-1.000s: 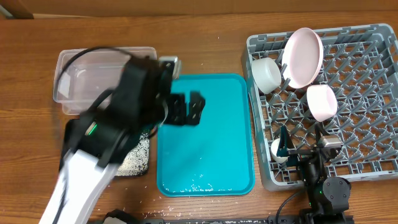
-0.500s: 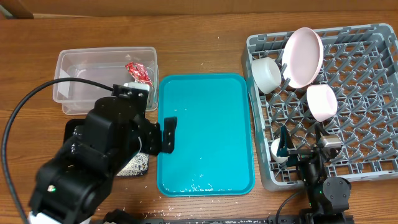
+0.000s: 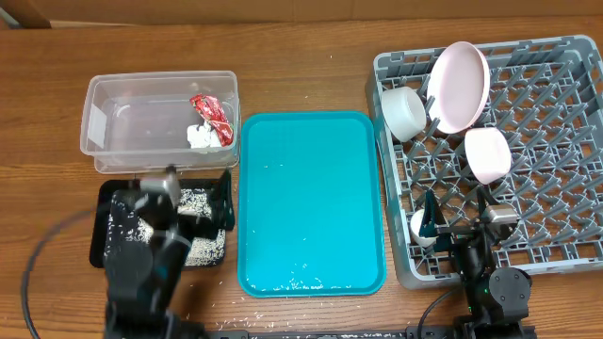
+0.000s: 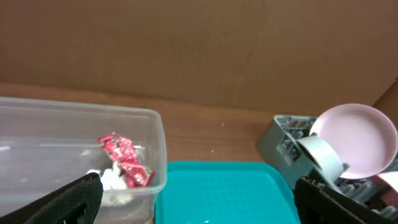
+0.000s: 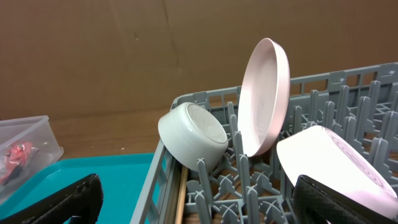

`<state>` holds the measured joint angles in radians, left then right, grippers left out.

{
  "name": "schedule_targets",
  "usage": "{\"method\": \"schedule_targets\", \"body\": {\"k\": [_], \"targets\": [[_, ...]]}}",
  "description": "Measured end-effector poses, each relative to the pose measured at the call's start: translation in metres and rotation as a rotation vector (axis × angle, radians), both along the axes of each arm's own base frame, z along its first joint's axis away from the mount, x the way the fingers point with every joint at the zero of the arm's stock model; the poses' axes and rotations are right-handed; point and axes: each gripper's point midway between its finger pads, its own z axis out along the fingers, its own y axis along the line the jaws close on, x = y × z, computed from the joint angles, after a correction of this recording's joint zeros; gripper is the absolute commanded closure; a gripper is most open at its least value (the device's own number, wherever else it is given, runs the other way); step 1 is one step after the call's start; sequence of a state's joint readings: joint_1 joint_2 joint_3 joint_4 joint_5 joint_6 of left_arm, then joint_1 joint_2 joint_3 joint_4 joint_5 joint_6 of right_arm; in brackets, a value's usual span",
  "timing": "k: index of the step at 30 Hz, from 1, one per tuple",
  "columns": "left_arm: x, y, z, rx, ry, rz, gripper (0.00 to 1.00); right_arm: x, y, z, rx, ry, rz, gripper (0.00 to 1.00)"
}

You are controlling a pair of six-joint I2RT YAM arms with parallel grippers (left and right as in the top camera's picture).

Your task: Sort waste into correct bins and load items into the dishwasher

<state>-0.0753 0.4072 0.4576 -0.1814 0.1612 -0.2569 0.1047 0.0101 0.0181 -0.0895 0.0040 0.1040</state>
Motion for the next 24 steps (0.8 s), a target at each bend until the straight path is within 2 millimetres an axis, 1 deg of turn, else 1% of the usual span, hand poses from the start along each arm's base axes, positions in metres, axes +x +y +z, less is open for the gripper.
{"method": "schedule_targets", "body": {"k": [3,8,9,11,13,15,16,19,24], "targets": [[-0.015,0.006,-0.027,0.002,-0.035,0.026,0.0,0.0,0.0,0.0,0.0,0.0,0.0,0.0],[-0.025,0.014,-0.047,0.0,-0.101,0.066,0.0,0.0,0.0,0.0,0.0,0.0,-0.001,0.0],[-0.025,0.014,-0.05,0.0,-0.103,0.069,0.0,0.0,0.0,0.0,0.0,0.0,-0.001,0.0],[-0.023,0.016,-0.062,0.003,-0.084,0.078,0.0,0.0,0.0,0.0,0.0,0.001,0.0,0.0],[-0.02,0.018,-0.083,0.008,-0.043,0.089,0.0,0.0,0.0,0.0,0.0,0.001,0.0,0.0],[-0.016,0.021,-0.099,0.012,-0.023,0.106,0.0,0.0,0.0,0.0,0.0,0.0,-0.001,0.0],[-0.015,0.023,-0.102,0.011,-0.028,0.115,0.0,0.0,0.0,0.0,0.0,0.0,0.0,0.0],[-0.013,0.025,-0.099,0.009,-0.054,0.127,0.0,0.0,0.0,0.0,0.0,0.0,-0.001,0.0],[-0.013,0.026,-0.1,0.01,-0.052,0.129,0.0,0.0,0.0,0.0,0.0,0.0,-0.001,0.0]]}}
